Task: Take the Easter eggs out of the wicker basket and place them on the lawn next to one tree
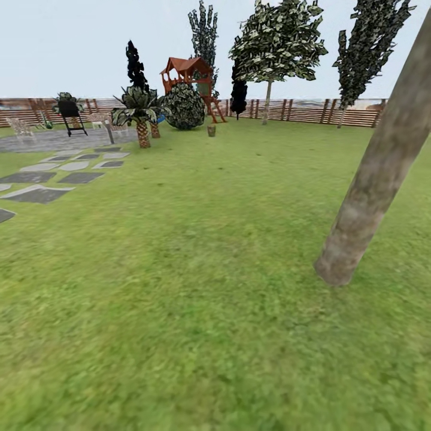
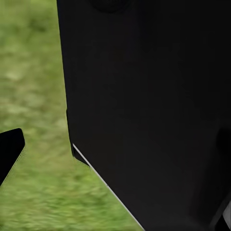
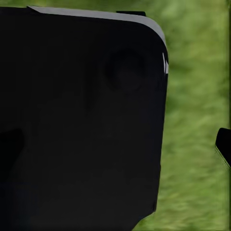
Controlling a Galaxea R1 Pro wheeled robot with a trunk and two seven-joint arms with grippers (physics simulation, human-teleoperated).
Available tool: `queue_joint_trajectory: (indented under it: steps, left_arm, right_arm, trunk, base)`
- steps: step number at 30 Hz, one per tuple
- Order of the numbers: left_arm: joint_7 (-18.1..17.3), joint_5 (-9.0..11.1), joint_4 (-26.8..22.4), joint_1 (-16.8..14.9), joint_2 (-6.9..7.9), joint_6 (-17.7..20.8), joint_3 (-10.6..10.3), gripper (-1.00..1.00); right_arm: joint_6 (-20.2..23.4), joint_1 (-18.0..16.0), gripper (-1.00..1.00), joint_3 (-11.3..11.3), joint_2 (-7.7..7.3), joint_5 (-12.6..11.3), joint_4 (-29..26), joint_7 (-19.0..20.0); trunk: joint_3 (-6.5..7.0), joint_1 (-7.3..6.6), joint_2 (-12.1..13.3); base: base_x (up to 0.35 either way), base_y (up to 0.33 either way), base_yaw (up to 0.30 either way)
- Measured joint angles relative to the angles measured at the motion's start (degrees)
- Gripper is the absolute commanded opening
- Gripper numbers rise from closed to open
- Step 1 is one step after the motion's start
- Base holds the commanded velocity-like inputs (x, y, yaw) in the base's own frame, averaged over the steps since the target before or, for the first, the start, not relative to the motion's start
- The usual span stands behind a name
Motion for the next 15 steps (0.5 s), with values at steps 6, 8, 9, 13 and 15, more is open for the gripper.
queue_joint_trajectory:
  steps: [6, 8, 9, 13, 15]
  left_arm:
    - [0.0, 0.0, 0.0, 0.0, 0.00, 0.0, 0.0, 1.00]
    - [0.0, 0.0, 0.0, 0.0, 0.00, 0.0, 0.0, 1.00]
    - [0.0, 0.0, 0.0, 0.0, 0.00, 0.0, 0.0, 1.00]
    - [0.0, 0.0, 0.0, 0.0, 0.00, 0.0, 0.0, 1.00]
    - [0.0, 0.0, 0.0, 0.0, 0.00, 0.0, 0.0, 1.00]
  right_arm:
    - [0.0, 0.0, 1.00, 0.0, -0.02, 0.0, 0.0, 0.0]
    - [0.0, 0.0, 1.00, 0.0, -0.01, 0.0, 0.0, 0.0]
    - [0.0, 0.0, 1.00, 0.0, -0.02, 0.0, 0.0, 0.0]
    - [0.0, 0.0, 1.00, 0.0, -0.01, 0.0, 0.0, 0.0]
    - [0.0, 0.0, 1.00, 0.0, -0.01, 0.0, 0.0, 0.0]
  trunk:
    - [0.00, 0.00, 0.0]
    - [0.00, 0.00, 0.0]
    - [0.00, 0.00, 0.0]
    - [0.00, 0.00, 0.0]
    - [0.00, 0.00, 0.0]
  base:
    - [0.340, 0.000, 0.000]
    - [0.340, 0.000, 0.000]
    - [0.339, 0.000, 0.000]
    - [0.339, 0.000, 0.000]
    - [0.340, 0.000, 0.000]
